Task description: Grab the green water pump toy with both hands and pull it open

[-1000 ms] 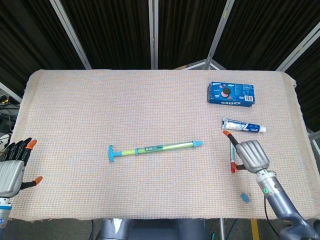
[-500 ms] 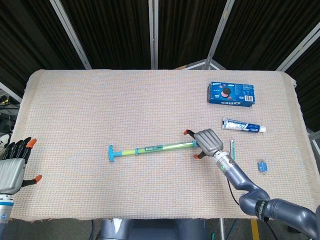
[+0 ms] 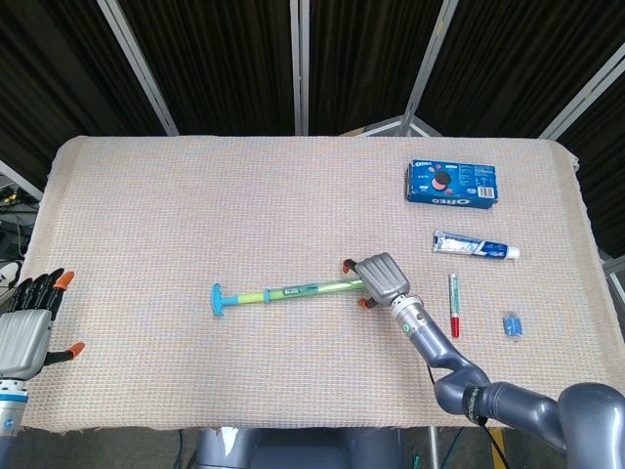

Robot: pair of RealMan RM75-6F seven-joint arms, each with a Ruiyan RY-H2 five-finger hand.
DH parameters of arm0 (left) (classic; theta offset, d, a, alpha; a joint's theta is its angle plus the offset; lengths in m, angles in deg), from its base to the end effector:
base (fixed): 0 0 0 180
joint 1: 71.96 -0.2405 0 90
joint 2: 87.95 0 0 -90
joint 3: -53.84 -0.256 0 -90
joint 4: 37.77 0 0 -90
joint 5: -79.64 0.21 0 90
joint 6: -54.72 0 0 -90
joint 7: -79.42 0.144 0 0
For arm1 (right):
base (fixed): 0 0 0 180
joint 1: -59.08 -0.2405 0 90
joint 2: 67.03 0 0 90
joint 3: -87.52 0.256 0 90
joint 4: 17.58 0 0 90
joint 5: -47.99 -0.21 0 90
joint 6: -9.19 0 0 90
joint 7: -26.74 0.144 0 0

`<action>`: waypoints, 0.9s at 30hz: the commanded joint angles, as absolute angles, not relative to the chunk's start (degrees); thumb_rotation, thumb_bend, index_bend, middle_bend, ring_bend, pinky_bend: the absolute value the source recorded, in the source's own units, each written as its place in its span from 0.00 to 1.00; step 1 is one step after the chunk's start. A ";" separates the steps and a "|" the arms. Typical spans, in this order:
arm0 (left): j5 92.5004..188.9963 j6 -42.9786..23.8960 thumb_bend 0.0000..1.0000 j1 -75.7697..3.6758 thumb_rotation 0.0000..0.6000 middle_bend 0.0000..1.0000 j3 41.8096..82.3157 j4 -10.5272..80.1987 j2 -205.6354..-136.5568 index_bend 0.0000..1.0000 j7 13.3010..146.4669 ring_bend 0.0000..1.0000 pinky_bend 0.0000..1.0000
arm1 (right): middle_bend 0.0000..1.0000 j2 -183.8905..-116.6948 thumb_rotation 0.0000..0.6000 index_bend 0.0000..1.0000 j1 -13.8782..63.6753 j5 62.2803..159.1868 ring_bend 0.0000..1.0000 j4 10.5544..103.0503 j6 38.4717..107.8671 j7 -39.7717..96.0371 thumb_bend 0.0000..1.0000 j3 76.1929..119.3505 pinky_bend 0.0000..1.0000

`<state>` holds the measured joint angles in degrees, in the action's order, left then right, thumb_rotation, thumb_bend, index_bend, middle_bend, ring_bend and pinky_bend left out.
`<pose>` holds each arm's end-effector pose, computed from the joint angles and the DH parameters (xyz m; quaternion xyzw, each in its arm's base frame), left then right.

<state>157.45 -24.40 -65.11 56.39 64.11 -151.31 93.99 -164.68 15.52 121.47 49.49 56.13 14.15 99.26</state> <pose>-0.2953 0.1852 0.1392 -0.6128 -0.4125 -0.3111 0.5980 -0.1599 -0.3648 -0.0571 0.7770 -0.3492 0.3441 0.3949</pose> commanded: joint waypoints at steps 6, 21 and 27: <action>156.86 -24.09 0.00 -64.89 1.00 0.00 56.48 63.83 -151.23 0.00 93.65 0.00 0.00 | 1.00 -166.63 1.00 0.40 14.29 120.54 1.00 47.78 55.98 13.51 0.13 98.91 1.00; 156.13 -23.26 0.00 -64.34 1.00 0.00 56.20 63.36 -151.92 0.00 94.70 0.00 0.00 | 1.00 -168.03 1.00 0.64 13.95 118.41 1.00 46.65 55.26 15.45 0.29 98.84 1.00; 155.95 -22.46 0.00 -63.84 1.00 0.00 56.03 63.08 -152.35 0.00 95.27 0.00 0.00 | 1.00 -166.51 1.00 0.70 14.74 114.59 1.00 50.93 55.55 13.77 0.37 99.85 1.00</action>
